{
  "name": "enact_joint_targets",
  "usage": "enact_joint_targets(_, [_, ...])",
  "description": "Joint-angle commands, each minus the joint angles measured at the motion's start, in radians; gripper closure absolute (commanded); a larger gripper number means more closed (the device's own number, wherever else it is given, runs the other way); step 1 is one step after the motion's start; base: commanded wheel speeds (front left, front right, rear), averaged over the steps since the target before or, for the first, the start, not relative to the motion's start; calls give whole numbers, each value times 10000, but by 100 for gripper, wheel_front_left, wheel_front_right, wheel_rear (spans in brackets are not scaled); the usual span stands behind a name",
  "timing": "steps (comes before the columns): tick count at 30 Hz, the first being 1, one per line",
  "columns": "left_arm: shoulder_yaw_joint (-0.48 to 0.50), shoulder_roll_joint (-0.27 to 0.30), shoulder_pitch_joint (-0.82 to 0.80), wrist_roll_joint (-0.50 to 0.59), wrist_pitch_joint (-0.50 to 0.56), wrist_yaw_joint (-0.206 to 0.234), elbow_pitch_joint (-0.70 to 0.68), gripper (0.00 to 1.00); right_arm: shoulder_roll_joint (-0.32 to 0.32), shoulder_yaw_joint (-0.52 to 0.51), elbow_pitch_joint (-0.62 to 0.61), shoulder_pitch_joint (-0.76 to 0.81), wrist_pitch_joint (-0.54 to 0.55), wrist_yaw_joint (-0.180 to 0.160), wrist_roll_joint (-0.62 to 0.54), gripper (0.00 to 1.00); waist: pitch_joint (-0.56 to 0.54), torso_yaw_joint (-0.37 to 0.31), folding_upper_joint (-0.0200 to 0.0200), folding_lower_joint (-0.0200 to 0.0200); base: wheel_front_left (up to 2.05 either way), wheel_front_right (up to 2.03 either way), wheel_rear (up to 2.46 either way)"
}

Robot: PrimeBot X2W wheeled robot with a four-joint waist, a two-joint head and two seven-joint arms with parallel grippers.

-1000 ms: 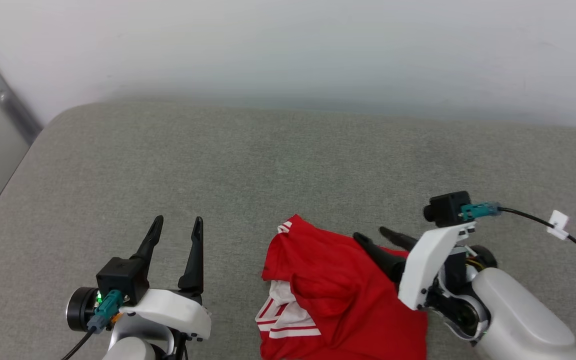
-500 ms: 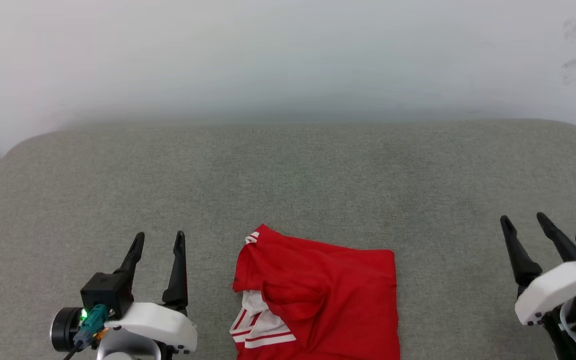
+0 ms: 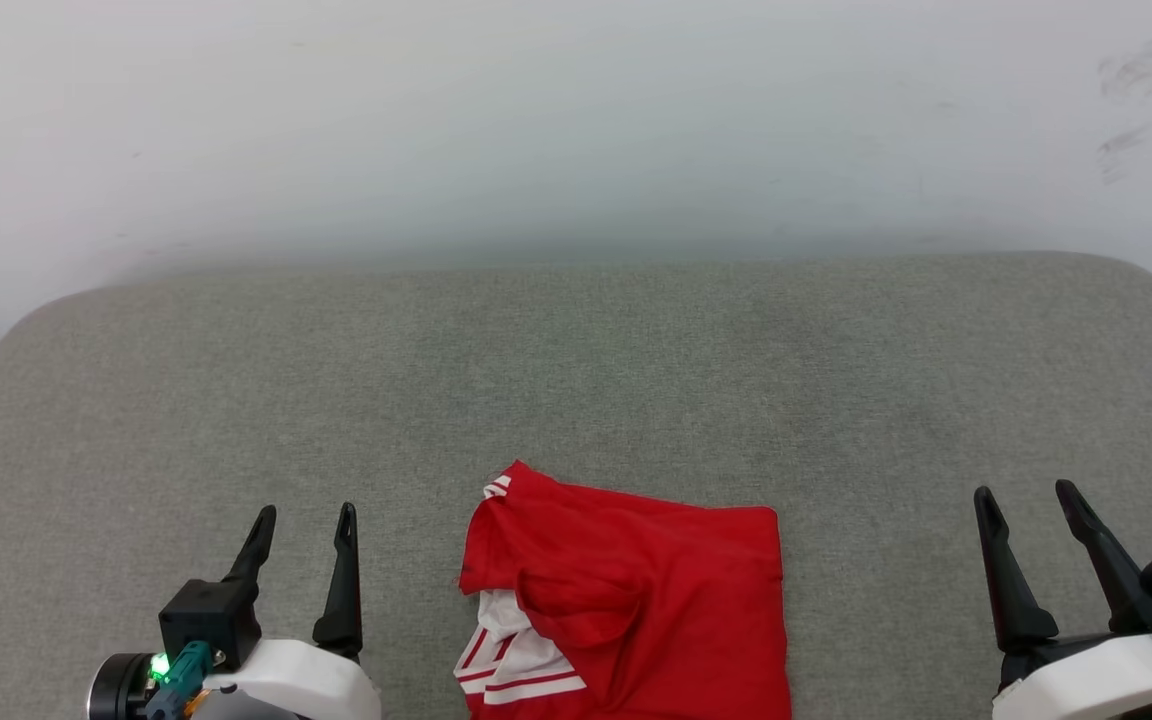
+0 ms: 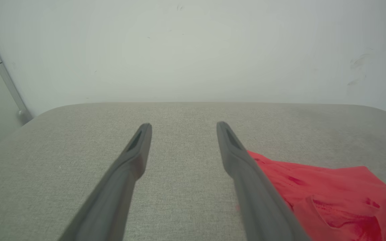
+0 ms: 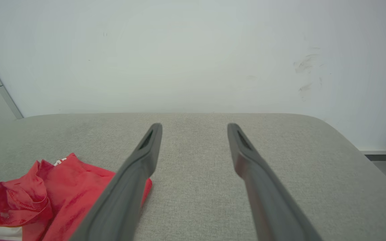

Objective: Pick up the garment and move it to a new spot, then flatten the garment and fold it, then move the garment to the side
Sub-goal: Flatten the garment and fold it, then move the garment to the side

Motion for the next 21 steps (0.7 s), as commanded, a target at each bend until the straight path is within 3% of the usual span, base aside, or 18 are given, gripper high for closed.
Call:
enact_joint_targets(1, [-7, 61, 144, 4, 21, 53, 15, 0, 93, -18, -180, 178, 128, -3, -63, 0, -16, -28, 0, 0, 0, 0, 0])
enact_joint_targets(15, [-16, 69, 96, -68, 36, 149, -97, 0, 356, -188, -752, 439, 947, -3, 238, 0, 91, -147, 0, 0, 0, 0, 0])
enact_joint_targets(21, [9, 41, -86, -74, -15, 163, -115, 0, 154, -1287, 360, 227, 2562, -2, 1742, 0, 195, -34, 0, 0, 0, 0, 0])
